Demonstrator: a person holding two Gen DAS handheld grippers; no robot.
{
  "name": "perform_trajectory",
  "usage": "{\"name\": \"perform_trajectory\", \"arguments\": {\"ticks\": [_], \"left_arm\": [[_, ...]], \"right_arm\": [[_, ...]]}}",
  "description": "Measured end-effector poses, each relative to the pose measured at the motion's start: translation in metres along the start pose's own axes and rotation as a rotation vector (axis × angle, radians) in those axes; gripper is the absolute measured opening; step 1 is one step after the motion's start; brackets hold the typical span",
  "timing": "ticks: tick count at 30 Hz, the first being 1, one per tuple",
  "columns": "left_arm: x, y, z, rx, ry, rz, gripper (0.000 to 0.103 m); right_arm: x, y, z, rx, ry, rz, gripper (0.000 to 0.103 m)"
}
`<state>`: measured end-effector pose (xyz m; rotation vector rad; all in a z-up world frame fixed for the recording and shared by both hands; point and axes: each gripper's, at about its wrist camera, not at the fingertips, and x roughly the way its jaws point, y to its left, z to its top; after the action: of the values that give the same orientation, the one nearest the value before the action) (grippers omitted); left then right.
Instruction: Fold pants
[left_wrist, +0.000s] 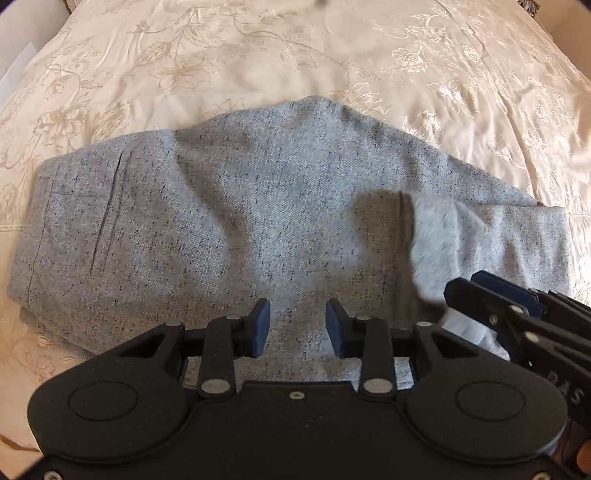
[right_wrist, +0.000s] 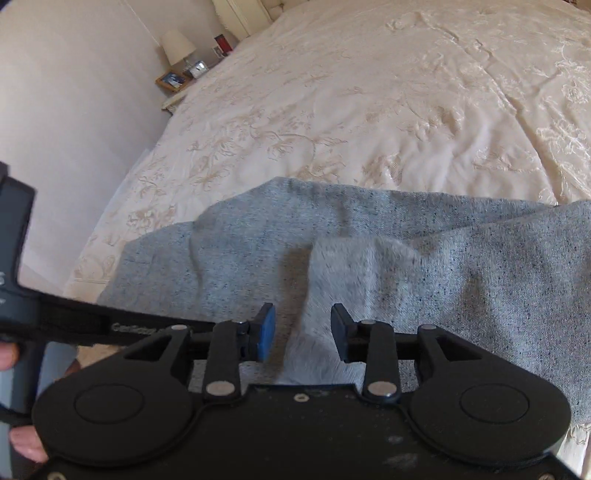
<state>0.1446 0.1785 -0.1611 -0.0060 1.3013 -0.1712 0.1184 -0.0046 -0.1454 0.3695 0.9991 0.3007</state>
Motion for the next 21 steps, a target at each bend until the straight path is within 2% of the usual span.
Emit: {"name": "perform_trajectory", "arguments": {"ticks": [3, 5, 7, 10, 14, 17, 19, 21], "left_arm": [[-0.007, -0.014, 0.014, 0.008, -0.037, -0.034, 0.044], [-0.006, -0.028, 0.023, 0.028, -0.05, -0.059, 0.044], [-0.001, -0.046, 0.03, 0.056, -0.046, -0.088, 0.044], [0.018, -0.077, 0.039, 0.11, -0.033, -0.11, 0.044], [0.062, -0.107, 0.046, 0.189, 0.006, -0.031, 0.045], [0.086, -0.115, 0.049, 0.203, 0.026, 0.019, 0.047], [0.081, -0.119, 0.048, 0.2, 0.014, 0.036, 0.047], [0.072, -0.12, 0.044, 0.207, -0.005, 0.046, 0.047]], "right_arm": [[-0.029, -0.001, 0.002, -0.006, -0.043, 0.023, 0.037], [-0.048, -0.013, 0.001, 0.02, -0.066, -0.013, 0.037], [-0.061, -0.031, -0.001, 0.056, -0.081, -0.096, 0.037], [-0.071, -0.069, -0.002, 0.11, -0.073, -0.28, 0.037], [-0.085, -0.109, 0.002, 0.141, -0.06, -0.49, 0.037], [-0.089, -0.128, 0.012, 0.103, -0.028, -0.602, 0.038], [-0.092, -0.138, 0.017, 0.056, -0.008, -0.568, 0.038], [-0.088, -0.145, 0.027, 0.033, 0.008, -0.473, 0.038]]}}
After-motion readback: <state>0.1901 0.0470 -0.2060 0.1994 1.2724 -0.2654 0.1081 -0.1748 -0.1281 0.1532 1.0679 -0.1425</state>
